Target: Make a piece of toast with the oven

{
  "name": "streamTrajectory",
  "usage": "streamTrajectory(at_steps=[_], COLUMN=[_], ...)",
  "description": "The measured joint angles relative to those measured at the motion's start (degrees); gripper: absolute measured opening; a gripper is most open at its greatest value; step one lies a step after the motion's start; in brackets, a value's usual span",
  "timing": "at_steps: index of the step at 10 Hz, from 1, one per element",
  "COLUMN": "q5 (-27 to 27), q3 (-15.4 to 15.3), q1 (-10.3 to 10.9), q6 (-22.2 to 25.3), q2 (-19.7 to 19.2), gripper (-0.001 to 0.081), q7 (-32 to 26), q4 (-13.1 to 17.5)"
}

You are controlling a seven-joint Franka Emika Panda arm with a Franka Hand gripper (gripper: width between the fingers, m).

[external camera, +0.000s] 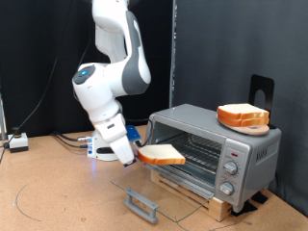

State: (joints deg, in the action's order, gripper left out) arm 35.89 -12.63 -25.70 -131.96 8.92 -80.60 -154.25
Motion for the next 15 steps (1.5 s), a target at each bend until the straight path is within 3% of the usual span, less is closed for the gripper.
streamTrajectory(at_steps=[3, 8, 9, 12, 15], q5=[3.51, 3.49, 2.89, -6.01, -8.53], q3=[-3.38, -11.03, -12.56, -17.64, -17.89], q1=[3.25, 5.93, 6.20, 5.65, 5.34], q6=[-2.35, -9.46, -10.77, -15.53, -16.39], q2=[3.24, 6.29, 6.51, 8.26, 10.92], gripper=[0.0395, 0.0395, 0.0395, 0.0395, 0.0395], q7=[-0.09, 4.63, 5.84, 12.23, 11.57], q4=[-2.61, -5.42, -5.45, -5.56, -5.71])
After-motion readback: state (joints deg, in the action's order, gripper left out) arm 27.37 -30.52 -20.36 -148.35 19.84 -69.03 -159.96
